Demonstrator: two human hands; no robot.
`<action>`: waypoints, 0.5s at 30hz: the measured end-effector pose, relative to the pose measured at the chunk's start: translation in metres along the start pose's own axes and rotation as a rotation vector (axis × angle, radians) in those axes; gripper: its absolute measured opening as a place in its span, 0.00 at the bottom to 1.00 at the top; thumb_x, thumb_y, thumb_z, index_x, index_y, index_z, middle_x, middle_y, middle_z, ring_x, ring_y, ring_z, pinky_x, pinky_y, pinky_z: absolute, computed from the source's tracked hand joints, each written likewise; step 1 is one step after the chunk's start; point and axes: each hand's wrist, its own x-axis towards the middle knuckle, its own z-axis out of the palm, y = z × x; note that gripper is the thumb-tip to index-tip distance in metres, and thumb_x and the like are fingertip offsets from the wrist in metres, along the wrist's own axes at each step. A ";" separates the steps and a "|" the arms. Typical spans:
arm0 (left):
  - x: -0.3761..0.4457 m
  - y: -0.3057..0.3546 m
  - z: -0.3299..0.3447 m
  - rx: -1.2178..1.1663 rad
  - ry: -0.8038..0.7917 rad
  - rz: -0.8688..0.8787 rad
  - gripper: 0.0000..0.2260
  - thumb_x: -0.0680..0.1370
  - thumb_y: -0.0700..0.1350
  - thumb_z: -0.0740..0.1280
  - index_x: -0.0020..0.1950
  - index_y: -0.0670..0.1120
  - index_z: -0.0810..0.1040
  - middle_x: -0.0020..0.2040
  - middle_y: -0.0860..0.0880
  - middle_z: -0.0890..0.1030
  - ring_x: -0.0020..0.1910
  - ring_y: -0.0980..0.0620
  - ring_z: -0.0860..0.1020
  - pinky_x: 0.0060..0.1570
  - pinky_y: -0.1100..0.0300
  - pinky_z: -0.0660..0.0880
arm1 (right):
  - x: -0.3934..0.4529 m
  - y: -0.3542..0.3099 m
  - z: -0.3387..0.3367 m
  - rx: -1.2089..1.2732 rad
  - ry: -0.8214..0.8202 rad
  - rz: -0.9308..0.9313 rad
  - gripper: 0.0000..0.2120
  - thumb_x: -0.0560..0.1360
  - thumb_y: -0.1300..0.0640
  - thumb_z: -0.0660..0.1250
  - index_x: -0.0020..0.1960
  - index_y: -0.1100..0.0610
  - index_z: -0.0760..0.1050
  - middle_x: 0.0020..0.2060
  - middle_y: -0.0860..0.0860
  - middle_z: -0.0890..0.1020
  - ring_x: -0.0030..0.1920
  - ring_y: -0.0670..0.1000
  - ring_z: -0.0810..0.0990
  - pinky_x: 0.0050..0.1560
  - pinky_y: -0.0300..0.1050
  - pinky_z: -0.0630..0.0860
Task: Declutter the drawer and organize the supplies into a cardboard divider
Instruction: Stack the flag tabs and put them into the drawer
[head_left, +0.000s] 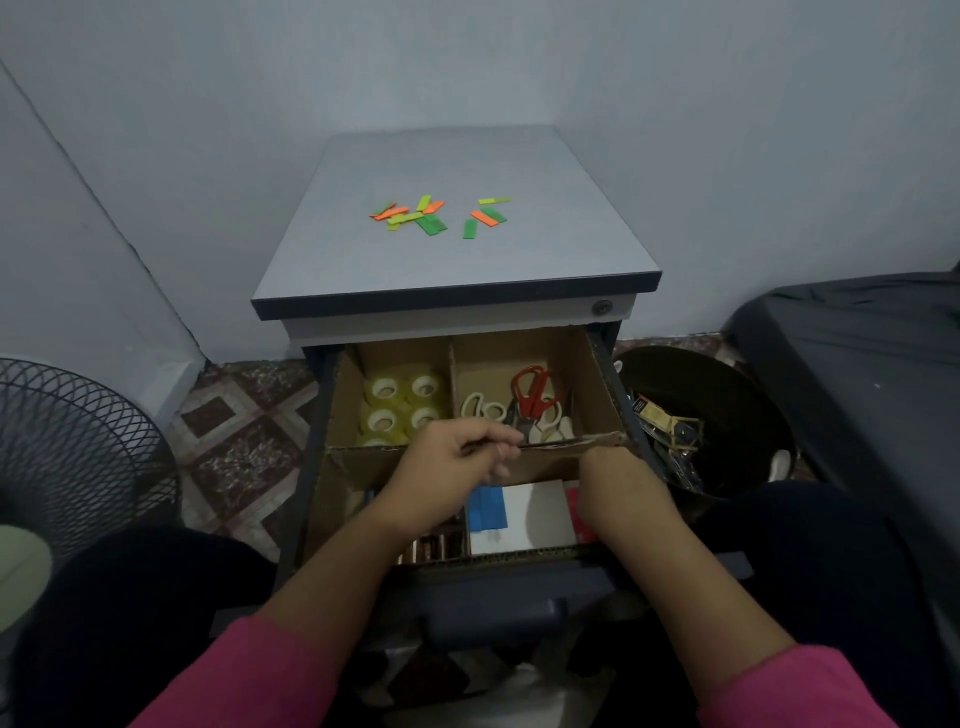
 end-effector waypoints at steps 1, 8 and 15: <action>0.001 0.001 0.000 -0.024 0.003 -0.012 0.12 0.78 0.33 0.63 0.50 0.47 0.81 0.45 0.46 0.83 0.37 0.60 0.80 0.37 0.70 0.74 | 0.001 -0.001 0.001 -0.016 0.003 -0.002 0.09 0.78 0.63 0.58 0.52 0.60 0.77 0.51 0.54 0.81 0.53 0.54 0.80 0.41 0.41 0.69; 0.001 0.002 -0.001 -0.009 -0.036 -0.025 0.11 0.79 0.34 0.63 0.52 0.47 0.81 0.46 0.49 0.83 0.37 0.62 0.80 0.36 0.71 0.74 | 0.004 -0.005 -0.010 -0.034 -0.129 0.074 0.07 0.76 0.62 0.65 0.39 0.60 0.72 0.33 0.51 0.73 0.52 0.55 0.80 0.42 0.43 0.71; 0.003 0.000 -0.003 -0.021 -0.027 -0.017 0.10 0.79 0.34 0.63 0.51 0.46 0.82 0.45 0.49 0.83 0.37 0.60 0.80 0.37 0.69 0.75 | 0.007 0.008 -0.003 -0.047 0.037 -0.009 0.05 0.75 0.63 0.63 0.43 0.58 0.77 0.38 0.52 0.77 0.39 0.53 0.77 0.38 0.44 0.74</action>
